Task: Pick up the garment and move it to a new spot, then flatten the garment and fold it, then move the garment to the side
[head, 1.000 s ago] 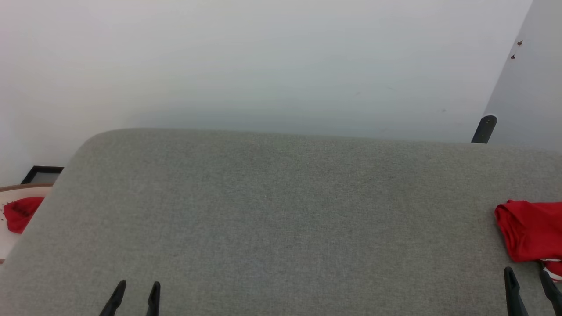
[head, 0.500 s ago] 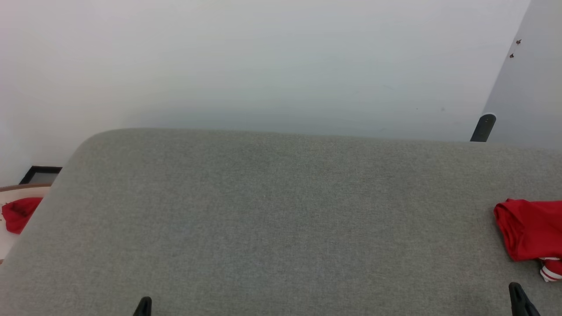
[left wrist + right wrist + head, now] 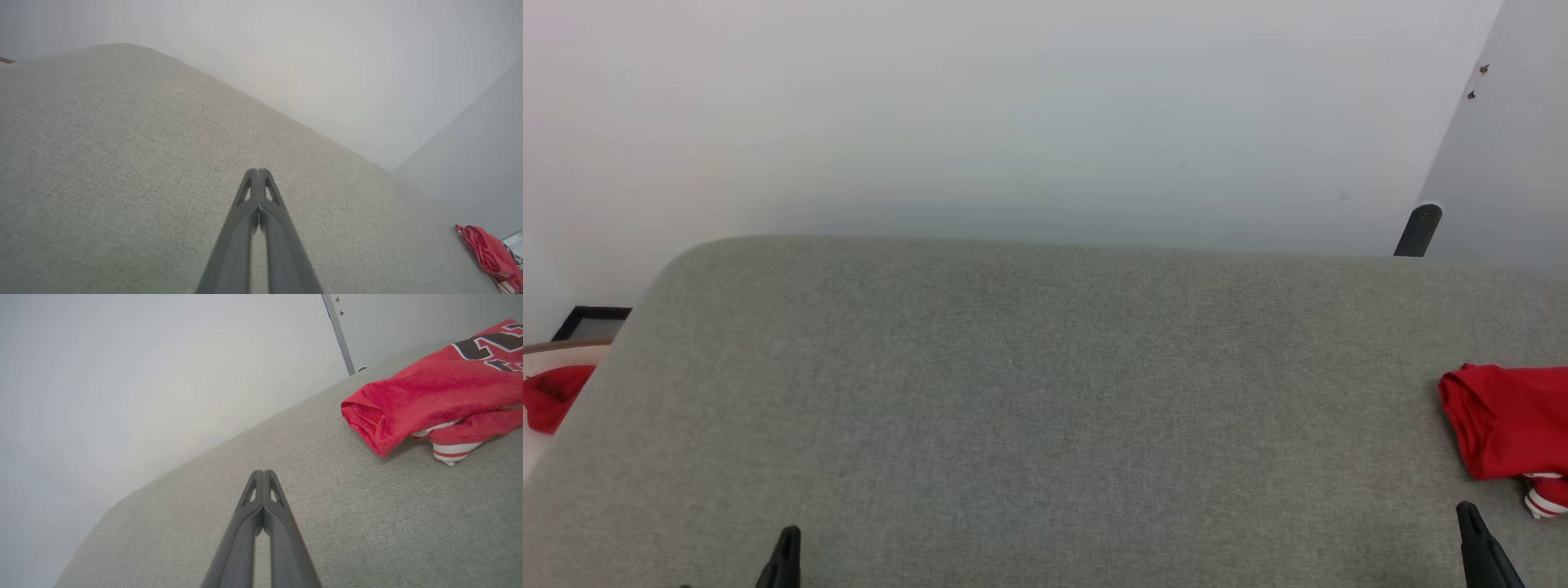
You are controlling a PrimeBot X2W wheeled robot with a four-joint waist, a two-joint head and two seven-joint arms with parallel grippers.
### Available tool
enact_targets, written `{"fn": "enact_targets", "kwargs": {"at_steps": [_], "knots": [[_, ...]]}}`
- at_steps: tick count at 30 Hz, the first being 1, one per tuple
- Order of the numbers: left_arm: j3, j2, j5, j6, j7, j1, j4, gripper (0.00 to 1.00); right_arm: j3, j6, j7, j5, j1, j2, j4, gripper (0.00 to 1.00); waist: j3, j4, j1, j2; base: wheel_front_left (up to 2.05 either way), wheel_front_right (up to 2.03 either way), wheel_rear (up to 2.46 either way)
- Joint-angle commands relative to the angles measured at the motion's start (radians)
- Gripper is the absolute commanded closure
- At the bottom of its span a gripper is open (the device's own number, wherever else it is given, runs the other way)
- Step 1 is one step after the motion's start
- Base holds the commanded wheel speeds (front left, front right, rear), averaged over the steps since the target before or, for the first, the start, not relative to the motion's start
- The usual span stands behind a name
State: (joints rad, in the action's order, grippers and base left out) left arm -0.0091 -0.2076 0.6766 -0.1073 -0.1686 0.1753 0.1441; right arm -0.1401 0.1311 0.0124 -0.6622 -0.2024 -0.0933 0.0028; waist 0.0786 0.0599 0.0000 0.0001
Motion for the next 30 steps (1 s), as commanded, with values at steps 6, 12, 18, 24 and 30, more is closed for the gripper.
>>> {"fn": "enact_targets", "kwargs": {"at_steps": [6, 12, 18, 24, 30], "knots": [[0.019, 0.009, 0.096, -0.007, 0.027, -0.049, -0.001, 1.0, 0.002, 0.0, -0.012, -0.099, 0.052, 0.0, 0.012, 1.0, -0.005, -0.004, 0.0, -0.0001, 0.0, 0.0, 0.0], [0.029, 0.022, 0.173, -0.009, 0.05, -0.071, 0.008, 1.0, 0.004, 0.0, -0.022, -0.178, 0.076, 0.004, 0.033, 1.0, -0.009, -0.007, 0.0, -0.0001, 0.0, 0.0, 0.0], [0.038, 0.035, 0.245, -0.011, 0.072, -0.092, 0.016, 1.0, 0.006, 0.0, -0.032, -0.251, 0.099, 0.007, 0.052, 1.0, -0.014, -0.01, 0.0, -0.0001, 0.0, 0.0, 0.0], [0.047, 0.047, 0.313, -0.012, 0.093, -0.111, 0.024, 1.0, 0.008, 0.0, -0.041, -0.319, 0.121, 0.011, 0.071, 1.0, -0.019, -0.014, 0.0, -0.0001, 0.0, 0.0, 0.0], [0.055, 0.058, 0.376, -0.014, 0.112, -0.13, 0.032, 1.0, 0.01, 0.0, -0.05, -0.383, 0.141, 0.014, 0.088, 1.0, -0.023, -0.017, 0.0, -0.0001, 0.0, 0.0, 0.0]]}}
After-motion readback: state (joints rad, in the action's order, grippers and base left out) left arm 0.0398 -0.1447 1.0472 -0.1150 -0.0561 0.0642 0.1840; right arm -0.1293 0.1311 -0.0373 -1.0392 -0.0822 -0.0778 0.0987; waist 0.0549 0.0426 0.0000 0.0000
